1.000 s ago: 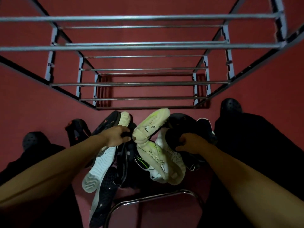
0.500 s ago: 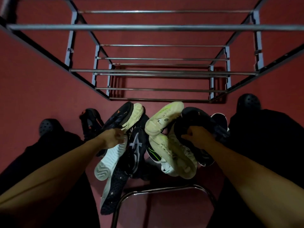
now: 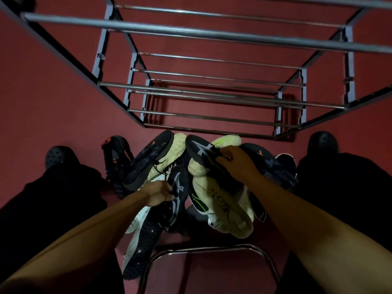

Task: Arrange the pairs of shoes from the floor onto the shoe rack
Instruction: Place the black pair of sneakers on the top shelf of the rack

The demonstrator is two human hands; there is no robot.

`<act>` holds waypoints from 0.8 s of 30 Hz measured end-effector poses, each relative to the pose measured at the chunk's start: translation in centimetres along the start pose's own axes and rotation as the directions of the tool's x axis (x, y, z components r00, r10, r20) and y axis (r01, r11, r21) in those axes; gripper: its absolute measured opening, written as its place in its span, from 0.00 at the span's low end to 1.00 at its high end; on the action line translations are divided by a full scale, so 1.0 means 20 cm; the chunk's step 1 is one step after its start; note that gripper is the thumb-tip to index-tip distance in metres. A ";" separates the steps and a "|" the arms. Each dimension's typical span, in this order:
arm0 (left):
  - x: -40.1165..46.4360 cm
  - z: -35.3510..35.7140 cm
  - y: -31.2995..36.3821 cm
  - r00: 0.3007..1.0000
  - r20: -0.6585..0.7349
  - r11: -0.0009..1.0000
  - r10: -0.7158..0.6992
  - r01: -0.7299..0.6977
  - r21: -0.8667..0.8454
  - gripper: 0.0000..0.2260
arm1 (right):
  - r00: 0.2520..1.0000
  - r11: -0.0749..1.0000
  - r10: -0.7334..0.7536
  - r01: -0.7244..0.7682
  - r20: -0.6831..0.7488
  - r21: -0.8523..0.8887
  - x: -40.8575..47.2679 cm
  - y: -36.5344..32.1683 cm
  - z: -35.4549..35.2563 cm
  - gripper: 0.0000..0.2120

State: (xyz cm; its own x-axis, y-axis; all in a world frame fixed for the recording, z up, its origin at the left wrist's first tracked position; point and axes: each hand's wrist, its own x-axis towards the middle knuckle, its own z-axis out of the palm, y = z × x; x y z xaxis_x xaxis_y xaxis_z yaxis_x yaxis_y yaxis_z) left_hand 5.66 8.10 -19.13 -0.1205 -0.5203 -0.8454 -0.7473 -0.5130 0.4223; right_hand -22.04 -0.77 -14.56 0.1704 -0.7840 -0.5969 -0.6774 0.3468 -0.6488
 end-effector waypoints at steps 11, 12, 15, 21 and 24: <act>-0.04 0.17 -0.17 0.951 0.266 0.981 -0.160 0.123 0.149 0.17 | 0.991 0.974 0.013 0.018 0.135 -0.226 -0.08 0.20 -0.01 0.22; -0.04 0.19 -0.15 0.945 0.283 0.979 -0.163 0.120 0.164 0.17 | 0.989 0.965 -0.002 0.040 0.148 -0.259 -0.06 0.19 -0.01 0.21; -0.06 0.21 -0.13 0.953 0.274 0.973 -0.132 0.071 0.221 0.16 | 0.978 0.933 -0.059 0.125 0.199 -0.336 -0.04 0.17 -0.02 0.20; -0.08 0.26 -0.19 0.946 0.274 0.957 -0.172 0.095 0.274 0.20 | 0.973 0.907 -0.003 0.100 0.232 -0.408 -0.05 0.11 -0.03 0.18; -0.10 0.27 -0.19 0.940 0.305 0.956 -0.152 0.061 0.287 0.19 | 0.962 0.898 0.006 0.115 0.271 -0.425 -0.04 0.11 -0.03 0.13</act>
State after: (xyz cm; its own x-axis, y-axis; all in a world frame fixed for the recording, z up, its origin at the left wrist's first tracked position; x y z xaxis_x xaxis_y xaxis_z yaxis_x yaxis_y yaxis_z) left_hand 5.16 14.81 -20.73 -0.1992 -0.2031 -0.9587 -0.9093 -0.3264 0.2581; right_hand -24.10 0.32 -15.07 0.3545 -0.6128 -0.7063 -0.8927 0.0029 -0.4506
